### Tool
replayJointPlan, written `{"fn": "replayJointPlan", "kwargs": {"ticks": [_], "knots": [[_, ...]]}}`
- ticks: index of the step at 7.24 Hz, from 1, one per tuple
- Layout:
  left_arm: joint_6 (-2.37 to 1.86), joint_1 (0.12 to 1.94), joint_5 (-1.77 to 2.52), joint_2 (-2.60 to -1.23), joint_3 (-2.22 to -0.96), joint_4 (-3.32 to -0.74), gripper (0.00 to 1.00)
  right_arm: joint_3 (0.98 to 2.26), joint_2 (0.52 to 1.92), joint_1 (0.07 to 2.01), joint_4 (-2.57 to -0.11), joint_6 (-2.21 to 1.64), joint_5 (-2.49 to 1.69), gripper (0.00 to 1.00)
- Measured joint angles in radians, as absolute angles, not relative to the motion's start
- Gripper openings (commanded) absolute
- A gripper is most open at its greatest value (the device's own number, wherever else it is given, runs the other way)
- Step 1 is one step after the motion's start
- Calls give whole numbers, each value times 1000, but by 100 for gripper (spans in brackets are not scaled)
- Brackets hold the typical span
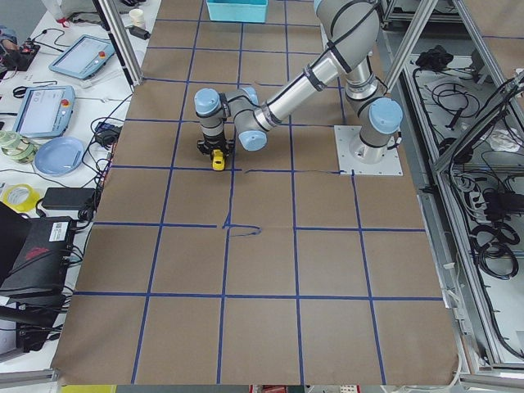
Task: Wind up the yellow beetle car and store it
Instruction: 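Release the car with the left gripper, letting it roll toward the bin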
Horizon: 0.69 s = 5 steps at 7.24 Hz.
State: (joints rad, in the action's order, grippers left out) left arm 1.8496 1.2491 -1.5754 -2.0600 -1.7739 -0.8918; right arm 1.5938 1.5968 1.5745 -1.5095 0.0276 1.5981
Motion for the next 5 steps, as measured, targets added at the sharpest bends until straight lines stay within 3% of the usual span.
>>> {"fn": "replayJointPlan", "kwargs": {"ticks": [5], "knots": [[1809, 1272, -1564, -2035, -1767, -914, 92, 1598, 1596, 1574, -1512, 28, 1598, 100]]}}
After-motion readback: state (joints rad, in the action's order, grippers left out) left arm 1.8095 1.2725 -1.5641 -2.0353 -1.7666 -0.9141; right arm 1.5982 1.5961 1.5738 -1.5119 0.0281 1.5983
